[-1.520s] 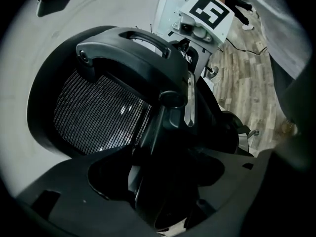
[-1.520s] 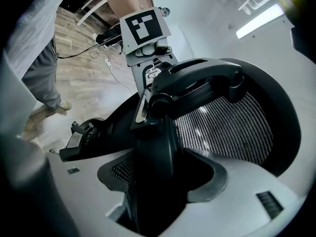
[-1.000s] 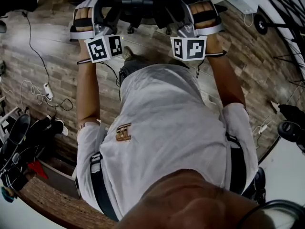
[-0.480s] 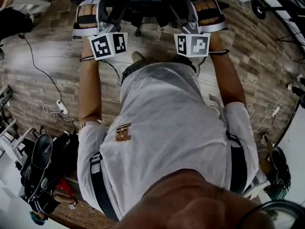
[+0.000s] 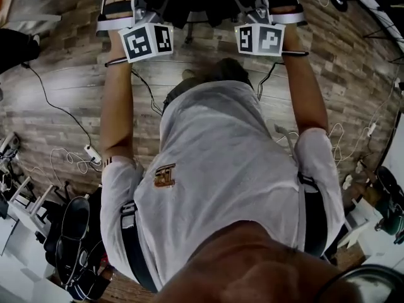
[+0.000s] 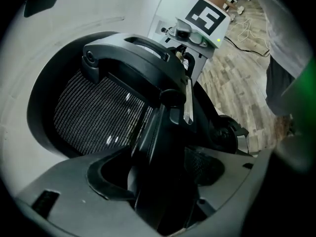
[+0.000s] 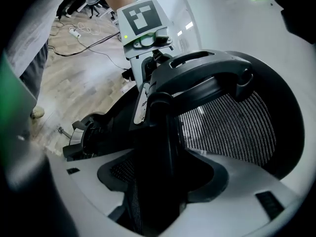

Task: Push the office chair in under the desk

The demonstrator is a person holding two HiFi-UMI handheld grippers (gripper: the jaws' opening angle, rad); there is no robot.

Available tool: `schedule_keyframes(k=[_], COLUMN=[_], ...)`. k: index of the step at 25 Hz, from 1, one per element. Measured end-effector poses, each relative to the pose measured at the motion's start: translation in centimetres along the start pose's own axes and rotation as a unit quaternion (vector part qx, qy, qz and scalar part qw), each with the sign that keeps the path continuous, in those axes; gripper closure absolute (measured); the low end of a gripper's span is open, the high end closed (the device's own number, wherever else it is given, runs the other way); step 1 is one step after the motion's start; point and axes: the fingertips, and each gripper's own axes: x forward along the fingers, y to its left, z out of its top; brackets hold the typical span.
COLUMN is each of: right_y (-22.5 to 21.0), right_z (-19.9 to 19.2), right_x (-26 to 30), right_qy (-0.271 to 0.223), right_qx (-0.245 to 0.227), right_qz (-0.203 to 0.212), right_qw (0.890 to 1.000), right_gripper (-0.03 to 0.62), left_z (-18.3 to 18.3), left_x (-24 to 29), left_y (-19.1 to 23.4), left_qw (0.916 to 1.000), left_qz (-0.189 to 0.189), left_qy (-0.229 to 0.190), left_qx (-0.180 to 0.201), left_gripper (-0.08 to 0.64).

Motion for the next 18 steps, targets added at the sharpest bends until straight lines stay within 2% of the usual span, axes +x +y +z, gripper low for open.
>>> schedule_keyframes(k=[9, 18], right_y=[-1.6, -3.0], right_z=[-0.4, 0.9], right_x=[5.2, 9.4], right_qy=[0.023, 0.017], right_qx=[0.010, 0.018], right_qz=[0.010, 0.013], right_qw=[1.000, 1.000], right_gripper=[0.334, 0.334], left_z=[-2.9, -6.6], left_x=[4.1, 7.3], left_y=[2.4, 4.9], left_qw=[0.9999, 0.9994], left_qz=[-0.010, -0.021], left_qy=[0.003, 0.024], left_qx=[0.006, 0.010], left_gripper=[0.232, 0.232])
